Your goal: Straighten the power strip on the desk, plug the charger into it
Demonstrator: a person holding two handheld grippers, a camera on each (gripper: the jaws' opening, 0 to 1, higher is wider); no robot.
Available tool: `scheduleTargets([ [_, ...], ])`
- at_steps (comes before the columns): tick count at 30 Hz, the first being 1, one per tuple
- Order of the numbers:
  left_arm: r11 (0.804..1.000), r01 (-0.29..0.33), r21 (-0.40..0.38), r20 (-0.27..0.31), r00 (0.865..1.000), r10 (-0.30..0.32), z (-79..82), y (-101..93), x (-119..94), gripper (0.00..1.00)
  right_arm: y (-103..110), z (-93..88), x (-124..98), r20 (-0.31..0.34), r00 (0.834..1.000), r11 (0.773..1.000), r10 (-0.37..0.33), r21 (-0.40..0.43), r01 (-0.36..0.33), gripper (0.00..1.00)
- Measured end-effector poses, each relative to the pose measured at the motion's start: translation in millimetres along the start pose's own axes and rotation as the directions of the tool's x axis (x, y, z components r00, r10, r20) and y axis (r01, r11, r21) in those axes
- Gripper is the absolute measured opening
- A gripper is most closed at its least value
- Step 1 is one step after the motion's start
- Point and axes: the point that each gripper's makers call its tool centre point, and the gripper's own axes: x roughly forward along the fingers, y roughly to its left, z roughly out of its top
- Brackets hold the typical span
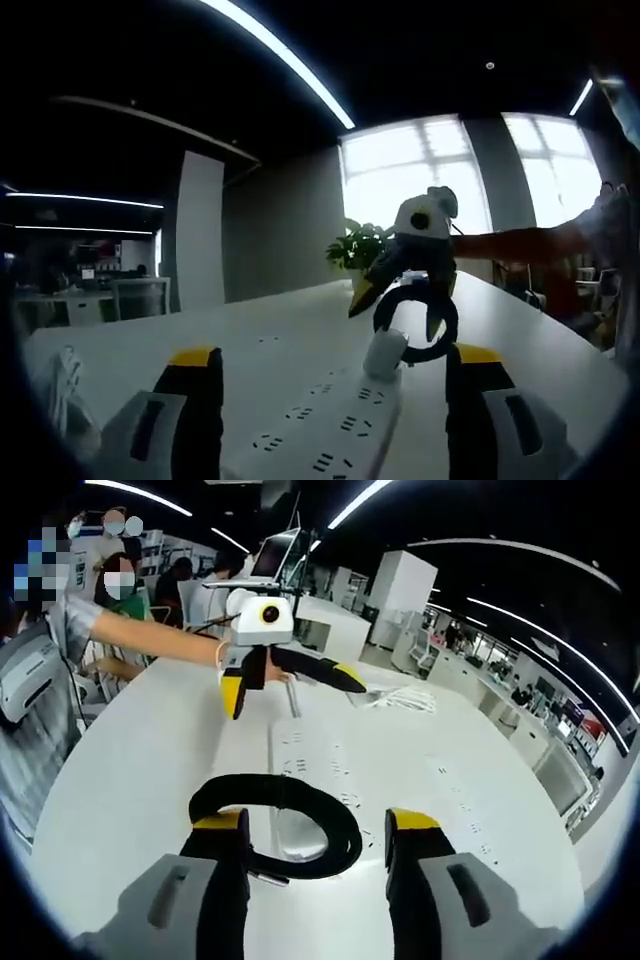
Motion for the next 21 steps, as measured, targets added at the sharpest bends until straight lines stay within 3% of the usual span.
scheduleTargets([
  [11,1.0,-0.001,0.0,-0.003,1.0,0.001,-1.4,1.1,-0.9,0.93,3.2,3.4,5.8,0.005,1.0,1.0,0.019,0.004,-0.019,0.38],
  [21,1.0,-0.011,-0.001,-0.001,1.0,0.011,-1.4,4.7,-3.0,0.93,-0.4,1.5,9.1,-0.048,0.999,1.0,0.009,-0.011,-0.009,0.32],
])
